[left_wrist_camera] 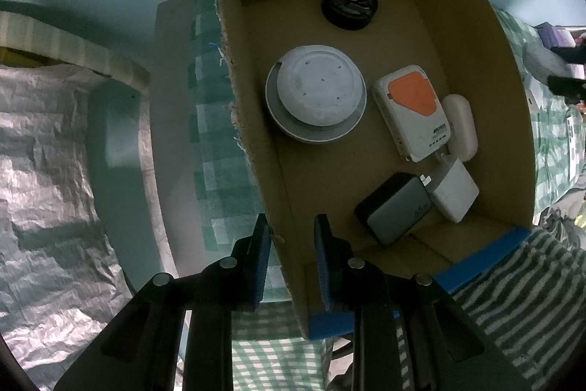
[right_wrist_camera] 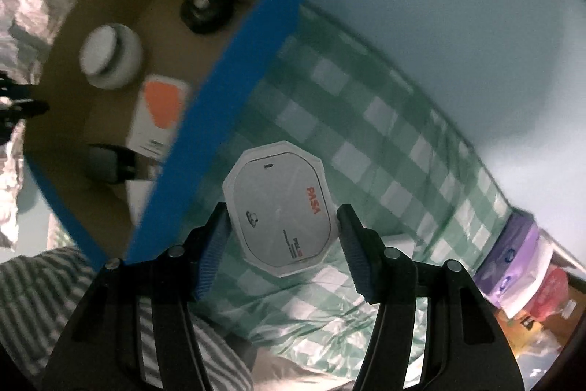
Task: Flip cup upside down
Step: 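Lift the octagonal router with the right tool and carry it over the box, then lower the router into the box, open the right tool and withdraw, then close the right tool on the white square charger on the cloth, then lift the white charger with the right tool and carry it over the box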
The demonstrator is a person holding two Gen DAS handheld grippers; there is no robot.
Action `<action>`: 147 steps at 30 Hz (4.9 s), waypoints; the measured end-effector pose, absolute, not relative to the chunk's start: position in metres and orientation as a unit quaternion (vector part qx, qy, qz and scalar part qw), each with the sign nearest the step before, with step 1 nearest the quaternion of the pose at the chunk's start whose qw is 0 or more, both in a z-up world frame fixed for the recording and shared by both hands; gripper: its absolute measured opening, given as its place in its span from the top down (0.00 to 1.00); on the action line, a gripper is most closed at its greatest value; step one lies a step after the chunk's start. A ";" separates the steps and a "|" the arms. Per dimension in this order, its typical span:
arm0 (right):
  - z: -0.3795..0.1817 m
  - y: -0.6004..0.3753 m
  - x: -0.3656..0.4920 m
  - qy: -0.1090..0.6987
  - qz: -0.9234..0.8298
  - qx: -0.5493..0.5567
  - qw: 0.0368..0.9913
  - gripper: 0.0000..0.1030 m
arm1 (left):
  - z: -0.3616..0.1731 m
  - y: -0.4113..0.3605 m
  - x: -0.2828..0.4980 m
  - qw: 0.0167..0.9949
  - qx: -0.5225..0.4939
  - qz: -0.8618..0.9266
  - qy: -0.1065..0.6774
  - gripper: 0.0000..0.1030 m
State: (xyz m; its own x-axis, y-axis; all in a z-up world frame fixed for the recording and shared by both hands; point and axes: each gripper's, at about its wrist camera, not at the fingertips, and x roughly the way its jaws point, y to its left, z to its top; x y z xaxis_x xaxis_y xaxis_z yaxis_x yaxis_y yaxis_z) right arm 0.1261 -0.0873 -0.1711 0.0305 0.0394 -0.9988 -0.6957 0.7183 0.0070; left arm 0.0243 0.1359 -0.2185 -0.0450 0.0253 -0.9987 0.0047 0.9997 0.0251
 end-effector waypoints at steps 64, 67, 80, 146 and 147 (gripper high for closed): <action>-0.110 -0.033 0.074 0.585 0.299 -0.252 0.710 0.44 | -0.215 0.135 0.025 0.697 0.017 -0.014 0.717 0.78; -0.111 -0.047 0.080 0.588 0.290 -0.249 0.713 0.44 | -0.215 0.135 0.026 0.696 0.018 -0.011 0.718 0.78; -0.138 -0.141 0.115 0.619 0.231 -0.217 0.719 0.34 | -0.216 0.133 0.028 0.691 0.017 0.003 0.723 0.78; -0.224 -0.185 0.145 0.680 0.216 -0.229 0.662 0.51 | -0.218 0.135 0.030 0.689 0.010 0.029 0.724 0.77; -0.218 -0.180 0.143 0.677 0.219 -0.231 0.664 0.51 | -0.218 0.135 0.031 0.689 0.010 0.029 0.724 0.77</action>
State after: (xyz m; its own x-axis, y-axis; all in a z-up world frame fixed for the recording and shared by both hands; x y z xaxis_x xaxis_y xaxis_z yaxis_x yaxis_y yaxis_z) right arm 0.1432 -0.1800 -0.2183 -0.0129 -0.0218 -0.9997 -0.6029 0.7977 -0.0096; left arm 0.0306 0.1345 -0.2177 -0.0500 0.0539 -0.9973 -0.0263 0.9981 0.0553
